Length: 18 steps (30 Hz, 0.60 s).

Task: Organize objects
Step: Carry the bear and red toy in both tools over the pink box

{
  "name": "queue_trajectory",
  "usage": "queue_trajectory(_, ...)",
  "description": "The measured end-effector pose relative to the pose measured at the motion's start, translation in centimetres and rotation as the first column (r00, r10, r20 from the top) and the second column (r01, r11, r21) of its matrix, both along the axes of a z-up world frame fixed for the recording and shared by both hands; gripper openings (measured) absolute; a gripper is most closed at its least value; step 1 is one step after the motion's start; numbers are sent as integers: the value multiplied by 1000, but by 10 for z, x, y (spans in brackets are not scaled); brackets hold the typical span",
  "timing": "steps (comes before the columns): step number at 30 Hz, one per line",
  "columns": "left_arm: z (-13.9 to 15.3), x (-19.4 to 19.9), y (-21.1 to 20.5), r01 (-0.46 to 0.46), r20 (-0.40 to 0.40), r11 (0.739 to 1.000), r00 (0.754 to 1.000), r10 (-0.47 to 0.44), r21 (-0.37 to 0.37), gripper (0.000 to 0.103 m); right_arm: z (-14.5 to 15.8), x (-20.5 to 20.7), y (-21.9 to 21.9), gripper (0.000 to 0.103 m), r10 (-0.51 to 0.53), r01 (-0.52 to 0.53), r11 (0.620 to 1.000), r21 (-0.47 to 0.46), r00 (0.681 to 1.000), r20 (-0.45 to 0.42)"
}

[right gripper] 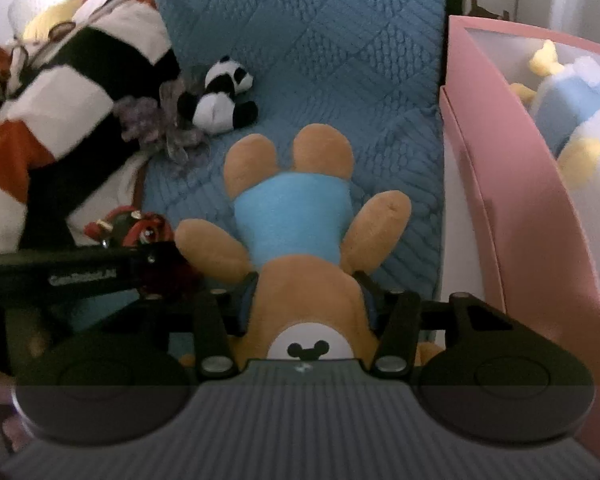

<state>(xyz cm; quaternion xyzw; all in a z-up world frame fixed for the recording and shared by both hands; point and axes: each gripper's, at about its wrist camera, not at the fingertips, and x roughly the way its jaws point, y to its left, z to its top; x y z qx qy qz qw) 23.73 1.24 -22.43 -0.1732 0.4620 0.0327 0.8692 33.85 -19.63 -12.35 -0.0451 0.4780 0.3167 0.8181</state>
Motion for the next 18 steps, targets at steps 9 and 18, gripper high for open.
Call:
queue_trajectory(9, 43, -10, -19, -5, 43, 998, 999, 7, -58, 54, 38, -7, -18, 53, -33, 32, 999, 37, 999, 19)
queue_trajectory(18, 77, -19, -36, -18, 14, 995, 1000, 19, -93, 54, 70, -15, -51, 53, -60, 60, 996, 63, 998, -2)
